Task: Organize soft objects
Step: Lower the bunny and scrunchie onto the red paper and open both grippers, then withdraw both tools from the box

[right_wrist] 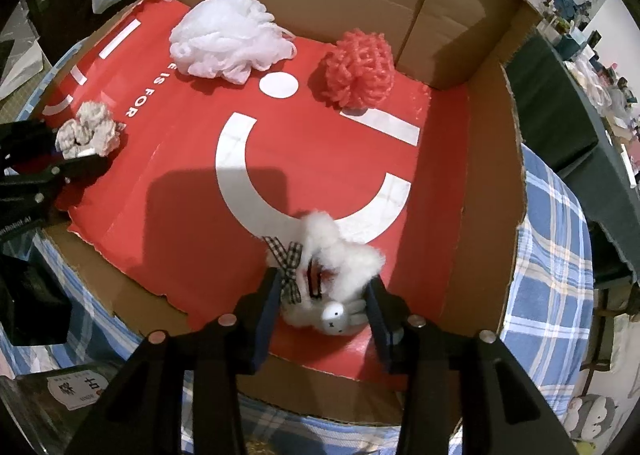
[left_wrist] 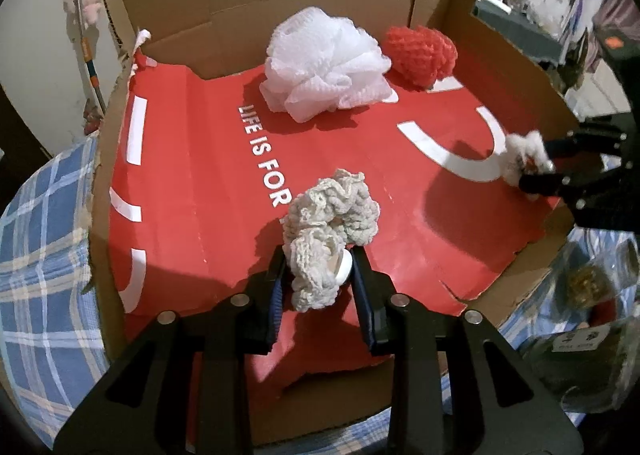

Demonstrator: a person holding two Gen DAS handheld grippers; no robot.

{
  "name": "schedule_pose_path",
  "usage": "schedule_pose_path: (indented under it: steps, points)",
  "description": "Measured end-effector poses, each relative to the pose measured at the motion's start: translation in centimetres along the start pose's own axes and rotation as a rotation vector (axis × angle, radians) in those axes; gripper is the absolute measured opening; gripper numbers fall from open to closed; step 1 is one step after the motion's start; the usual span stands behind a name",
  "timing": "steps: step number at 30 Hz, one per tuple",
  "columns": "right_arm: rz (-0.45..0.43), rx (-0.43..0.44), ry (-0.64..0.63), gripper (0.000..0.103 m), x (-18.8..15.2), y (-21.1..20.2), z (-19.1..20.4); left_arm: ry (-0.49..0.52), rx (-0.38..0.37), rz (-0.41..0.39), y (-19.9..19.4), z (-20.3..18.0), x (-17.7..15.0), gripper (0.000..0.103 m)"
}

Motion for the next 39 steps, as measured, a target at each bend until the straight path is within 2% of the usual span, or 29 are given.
schedule_pose_path:
  steps: [1,2,5,7,12,14,15,19,22,28,31,34,36,39]
  points:
    - [0.001,0.0,-0.001,0.046,0.3,0.4,-0.1,-0.008,-0.005,-0.003,-0.1,0.1,0.1,0.032]
    - [0.001,0.0,-0.002,0.046,0.3,0.5,-0.1,-0.012,-0.005,-0.008,-0.2,0.2,0.2,0.041]
    - [-0.002,0.005,-0.001,0.047,0.3,0.5,-0.1,-0.019,0.002,-0.018,-0.5,0.4,0.5,0.054]
    - [-0.002,0.009,-0.002,0.048,0.2,0.4,-0.1,-0.022,-0.029,-0.031,-0.9,0.0,0.6,0.055]
    - [-0.013,0.022,-0.006,0.055,0.1,-0.1,0.3,-0.011,-0.012,-0.059,-2.0,-0.4,1.1,0.056]
    - [-0.026,0.013,-0.011,0.068,0.1,-0.6,0.5,-0.015,-0.014,-0.068,-2.5,-0.5,1.3,0.064]
    - [-0.04,0.002,-0.015,0.07,0.1,-1.0,0.6,-0.016,-0.012,-0.077,-2.9,-0.5,1.4,0.065]
    - [-0.078,0.005,-0.016,0.071,0.0,-2.8,1.1,-0.017,-0.016,-0.124,-4.7,-0.8,1.7,0.066]
    - [-0.11,-0.002,-0.018,0.073,-0.1,-4.2,1.3,-0.031,-0.026,-0.156,-6.3,-1.0,1.7,0.072]
    - [-0.209,-0.002,-0.025,0.081,-0.4,-8.0,2.4,-0.036,-0.018,-0.257,-10.6,-1.4,2.0,0.077]
    - [-0.275,-0.006,-0.032,0.089,-0.7,-10.3,3.2,-0.045,-0.017,-0.304,-12.8,-1.7,1.9,0.078]
    - [-0.343,-0.005,-0.035,0.09,-1.2,-12.8,4.1,-0.056,-0.013,-0.354,-15.1,-1.9,1.7,0.08]
    - [-0.389,-0.011,-0.041,0.095,-1.6,-14.4,4.6,-0.068,-0.014,-0.381,-16.4,-2.1,1.4,0.08]
    - [-0.476,-0.015,-0.058,0.101,-2.5,-17.0,5.8,-0.074,-0.001,-0.433,-18.4,-2.3,0.9,0.089]
Point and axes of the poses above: each gripper's, at about its wrist camera, not at the fingertips, and y roughly the way its jaws point, z to its left, x to its top, the point moved 9 cm from there along y, roughly the way its jaws point, and after that the axes turned 15 degrees about x, right-handed, at the moved point
